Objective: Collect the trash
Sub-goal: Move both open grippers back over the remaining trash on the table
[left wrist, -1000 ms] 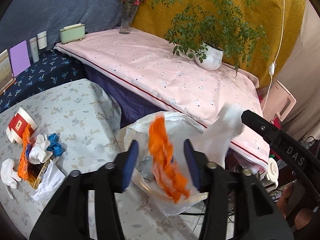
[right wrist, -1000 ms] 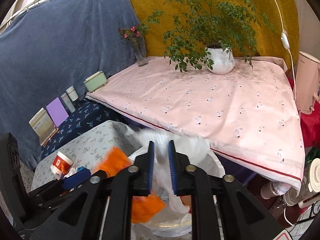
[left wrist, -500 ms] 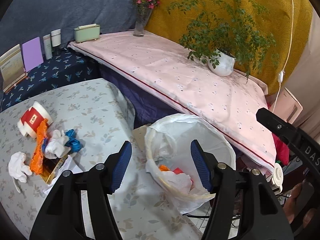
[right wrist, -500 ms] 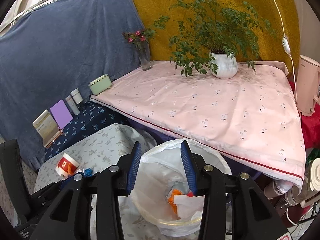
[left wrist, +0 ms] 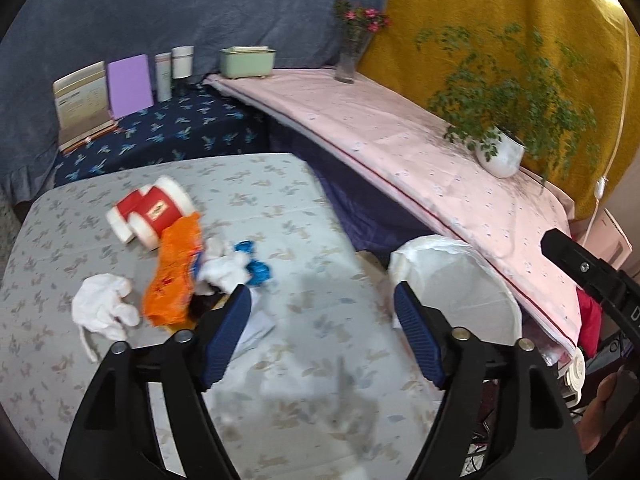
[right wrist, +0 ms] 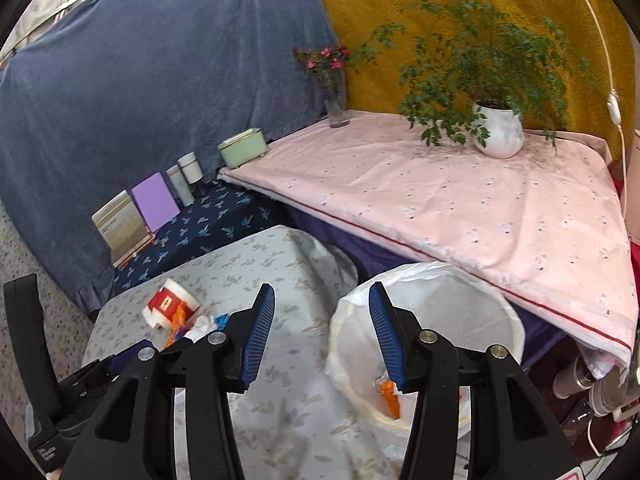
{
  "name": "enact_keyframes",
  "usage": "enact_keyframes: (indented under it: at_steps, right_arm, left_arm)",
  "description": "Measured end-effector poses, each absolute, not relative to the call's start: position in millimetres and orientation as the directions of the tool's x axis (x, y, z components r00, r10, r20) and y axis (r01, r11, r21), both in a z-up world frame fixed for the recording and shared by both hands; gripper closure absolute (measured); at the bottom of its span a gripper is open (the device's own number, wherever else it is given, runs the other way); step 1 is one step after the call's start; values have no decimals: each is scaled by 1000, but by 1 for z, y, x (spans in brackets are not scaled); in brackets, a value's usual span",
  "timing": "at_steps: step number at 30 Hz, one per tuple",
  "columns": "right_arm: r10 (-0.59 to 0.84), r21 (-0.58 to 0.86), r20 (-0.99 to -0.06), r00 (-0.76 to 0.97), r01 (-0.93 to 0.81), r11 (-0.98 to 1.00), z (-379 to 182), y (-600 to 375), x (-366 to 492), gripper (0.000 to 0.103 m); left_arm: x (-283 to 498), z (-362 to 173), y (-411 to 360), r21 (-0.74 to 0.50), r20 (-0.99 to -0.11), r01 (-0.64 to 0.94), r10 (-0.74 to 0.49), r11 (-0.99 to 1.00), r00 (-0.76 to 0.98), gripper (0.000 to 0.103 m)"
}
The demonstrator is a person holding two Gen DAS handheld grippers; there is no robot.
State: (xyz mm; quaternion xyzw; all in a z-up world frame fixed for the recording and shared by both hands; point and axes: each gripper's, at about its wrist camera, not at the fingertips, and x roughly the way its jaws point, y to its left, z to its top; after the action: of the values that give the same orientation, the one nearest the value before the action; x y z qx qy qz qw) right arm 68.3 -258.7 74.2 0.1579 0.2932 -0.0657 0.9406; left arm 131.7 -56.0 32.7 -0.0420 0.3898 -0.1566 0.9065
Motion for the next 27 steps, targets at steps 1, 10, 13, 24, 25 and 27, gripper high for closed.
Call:
enact_keyframes:
  at_steps: [1, 10, 13, 24, 25, 27]
  right_arm:
    - [-22, 258, -575, 818, 206, 944, 73, -252, 70, 55]
    - [60, 262, -611, 789, 130, 956, 58, -196, 85, 55]
    - [84, 267, -626, 776, 111, 957, 49, -179, 89, 55]
    - [161, 285, -701, 695, 67, 956, 2, -123, 105, 55]
    - [164, 285, -708, 687, 65, 956, -2, -119, 107, 55]
    - [171, 281, -726, 666, 61, 958, -12, -108, 111, 55]
  left_arm:
    - [132, 32, -50, -197, -694, 239, -307, 951, 651, 29]
    - [136, 12, 29, -175, -728, 97, -195, 980, 657, 29]
    - [137, 6, 51, -155, -737, 64, -159, 986, 658, 29]
    - [154, -28, 120, -114, -775, -4, -86, 994, 626, 29]
    - [157, -32, 123, -110, -779, -3, -84, 994, 621, 29]
    - [163, -39, 131, -102, -788, -4, -79, 995, 610, 29]
